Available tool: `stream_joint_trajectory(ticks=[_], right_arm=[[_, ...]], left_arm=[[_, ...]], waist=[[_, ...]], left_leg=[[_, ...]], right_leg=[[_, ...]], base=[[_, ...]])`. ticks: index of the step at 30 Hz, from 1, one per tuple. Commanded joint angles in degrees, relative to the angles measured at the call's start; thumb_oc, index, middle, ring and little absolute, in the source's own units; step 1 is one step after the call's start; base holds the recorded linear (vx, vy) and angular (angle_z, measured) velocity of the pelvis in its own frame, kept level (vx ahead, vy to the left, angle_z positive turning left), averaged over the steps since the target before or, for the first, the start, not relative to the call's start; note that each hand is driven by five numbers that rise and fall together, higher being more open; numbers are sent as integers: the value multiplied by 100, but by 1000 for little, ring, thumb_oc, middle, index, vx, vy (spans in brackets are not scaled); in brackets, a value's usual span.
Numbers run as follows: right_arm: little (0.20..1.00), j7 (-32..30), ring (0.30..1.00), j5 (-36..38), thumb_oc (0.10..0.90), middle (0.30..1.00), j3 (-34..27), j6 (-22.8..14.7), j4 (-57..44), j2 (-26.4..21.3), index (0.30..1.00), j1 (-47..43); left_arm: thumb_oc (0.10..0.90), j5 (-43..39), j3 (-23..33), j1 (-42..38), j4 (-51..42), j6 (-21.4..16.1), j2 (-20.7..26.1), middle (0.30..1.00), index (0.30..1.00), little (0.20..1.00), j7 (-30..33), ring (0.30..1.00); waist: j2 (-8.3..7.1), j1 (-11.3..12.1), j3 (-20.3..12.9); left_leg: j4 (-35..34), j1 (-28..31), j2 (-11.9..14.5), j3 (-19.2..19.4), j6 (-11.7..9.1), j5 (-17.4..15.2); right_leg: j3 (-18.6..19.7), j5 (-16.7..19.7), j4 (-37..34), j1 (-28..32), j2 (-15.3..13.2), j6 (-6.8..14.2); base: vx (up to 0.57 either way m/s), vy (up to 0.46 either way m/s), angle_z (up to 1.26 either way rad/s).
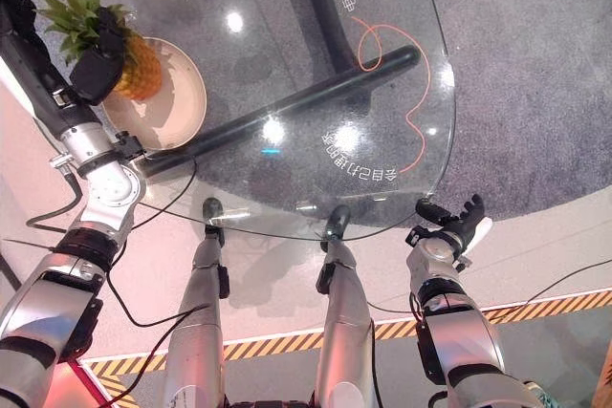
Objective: Pick up the fruit to the plate
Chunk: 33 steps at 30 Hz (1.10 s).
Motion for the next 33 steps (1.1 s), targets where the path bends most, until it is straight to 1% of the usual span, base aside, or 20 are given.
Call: stream_joint_trajectory(ticks=[1,3,4,5,13,14,15,17,18,20,24,25,26,28,29,30,33], right_arm=[[900,-180,900,75,800,900,-223,-276,18,-264,900,307],[900,-167,900,74,800,900,-233,-253,9,-291,900,305],[900,-178,900,77,800,900,-236,-252,-1,-296,900,285],[900,-178,900,77,800,900,-229,-261,-1,-290,900,322],[900,-97,900,45,800,900,-285,-320,32,-288,900,375],[900,-100,900,45,800,900,-293,-320,29,-291,900,351],[900,-108,900,48,800,900,-297,-331,27,-282,900,404],[900,-113,900,60,800,900,-313,-333,35,-304,900,391],[900,-112,900,63,800,900,-312,-334,38,-302,900,417],[900,-100,900,50,800,900,-349,-328,37,-317,900,409],[900,-109,900,65,800,900,-370,-318,43,-322,900,444],[900,-110,900,66,800,900,-377,-315,41,-329,900,428],[900,-104,900,66,800,900,-391,-291,44,-336,900,461],[900,-91,900,56,800,900,-424,-268,62,-347,900,459],[900,-89,900,62,800,900,-422,-273,73,-343,900,484],[900,-87,900,66,800,900,-433,-278,77,-344,900,468],[900,-87,900,69,800,900,-456,-258,70,-333,900,500]], left_arm=[[800,-1,449,-126,-272,-550,198,900,900,900,80,900],[800,-24,472,-87,-295,-558,214,900,900,900,62,900],[800,-28,484,-96,-318,-551,225,900,900,900,55,900],[800,-36,485,-51,-327,-555,214,900,900,900,49,900],[800,-87,534,83,-391,-548,189,900,900,900,8,900],[800,-92,541,59,-393,-547,196,900,900,900,1,900],[800,-92,557,161,-419,-560,174,900,900,900,-18,900],[800,-157,565,194,-442,-542,176,900,900,900,-85,900],[800,-168,565,230,-437,-549,169,900,900,900,-87,900],[800,-237,584,225,-424,-535,180,900,900,900,-182,900],[800,-267,585,306,-448,-532,151,900,900,900,-286,900],[800,-271,590,292,-453,-530,156,900,900,900,-294,900],[800,-273,610,363,-453,-551,141,900,900,900,-354,900],[800,-306,619,366,-452,-569,134,900,900,900,-427,900],[800,-298,617,381,-454,-571,126,900,900,900,-437,900],[800,-295,621,356,-456,-575,128,900,900,900,-447,900],[800,-289,618,358,-509,-589,120,900,900,900,-525,900]], waist=[[-113,143,-156],[-104,149,-156],[-99,148,-156],[-93,155,-156],[-34,193,-156],[-35,187,-156],[-22,208,-156],[-14,224,-156],[-12,233,-156],[-16,238,-156],[-16,265,-156],[-17,263,-156],[-18,281,-156],[-26,287,-156],[-25,292,-156],[-28,287,-156],[-36,296,-156]], left_leg=[[420,-67,-142,53,416,-541],[401,-58,-140,50,411,-536],[376,-100,-151,44,416,-473],[386,-44,-143,47,408,-525],[306,92,-156,27,406,-500],[287,49,-165,24,412,-443],[278,160,-157,28,404,-494],[231,194,-169,10,403,-427],[234,265,-164,9,394,-472],[192,320,-168,9,394,-419],[189,501,-160,10,384,-469],[173,474,-166,8,389,-422],[175,597,-147,17,379,-475],[150,658,-148,20,379,-433],[160,722,-138,26,372,-481],[137,697,-143,24,378,-426],[90,831,-129,49,369,-424]], right_leg=[[162,190,-12,184,87,136],[162,188,-24,192,82,135],[164,238,-46,151,79,126],[167,190,-28,201,80,133],[172,171,-39,308,48,140],[169,220,-62,270,43,132],[169,165,-53,372,37,147],[160,211,-100,417,16,143],[161,165,-92,486,14,150],[151,196,-123,541,-2,145],[149,132,-102,712,-13,158],[146,175,-123,689,-18,152],[140,113,-104,808,-25,161],[132,138,-134,879,-37,153],[133,91,-112,934,-38,162],[130,141,-138,913,-44,155],[119,124,-166,1047,-60,165]], base=[[0,0,0],[0,0,0],[0,0,0],[0,0,0],[0,0,0],[0,0,0],[0,0,0],[0,0,0],[0,0,0],[0,0,0],[0,0,0],[0,0,0],[0,0,0],[0,0,0],[0,0,0],[0,0,0],[0,0,0]])
